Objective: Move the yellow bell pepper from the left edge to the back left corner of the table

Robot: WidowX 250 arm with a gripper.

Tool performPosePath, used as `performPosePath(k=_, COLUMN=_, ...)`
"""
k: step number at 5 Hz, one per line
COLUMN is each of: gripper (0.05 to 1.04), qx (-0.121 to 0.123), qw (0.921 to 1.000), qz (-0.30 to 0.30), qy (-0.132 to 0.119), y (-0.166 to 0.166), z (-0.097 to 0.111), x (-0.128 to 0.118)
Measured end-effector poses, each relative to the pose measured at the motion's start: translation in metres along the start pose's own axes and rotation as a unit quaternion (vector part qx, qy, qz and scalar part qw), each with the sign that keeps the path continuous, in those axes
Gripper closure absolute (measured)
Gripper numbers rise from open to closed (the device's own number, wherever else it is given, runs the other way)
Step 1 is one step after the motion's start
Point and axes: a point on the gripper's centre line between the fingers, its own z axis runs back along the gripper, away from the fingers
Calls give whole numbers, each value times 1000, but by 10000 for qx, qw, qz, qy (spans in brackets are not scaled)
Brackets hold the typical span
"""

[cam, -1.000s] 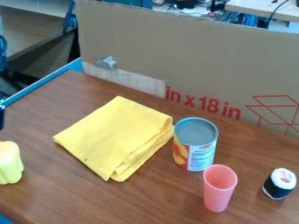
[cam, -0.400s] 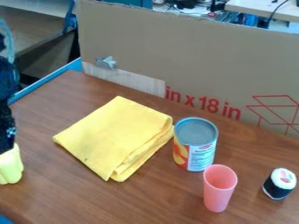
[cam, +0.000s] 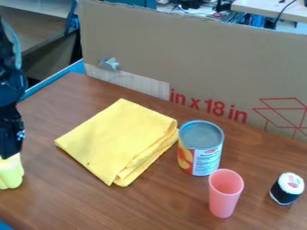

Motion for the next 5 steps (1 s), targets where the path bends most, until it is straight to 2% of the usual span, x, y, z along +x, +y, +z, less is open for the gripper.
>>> performPosePath(k=1, gripper=136, qx=93, qw=9999, qz=73, qy=29, y=3, z=-4, x=1)
performPosePath(k=2, gripper=377, qx=126, qw=9999, qz=116, qy=20, y=4, z=-4, x=2)
performPosePath(k=3, gripper=678, qx=122, qw=9999, qz=101, qy=27, y=4, z=-4, x=1)
performPosePath(k=4, gripper=894, qx=7, qw=10000, qz=58, qy=30, y=1, z=-4, x=1)
performPosePath(k=5, gripper=981, qx=-120, qw=9999, qz=-20, qy=92, y=-2, z=-4, x=-1)
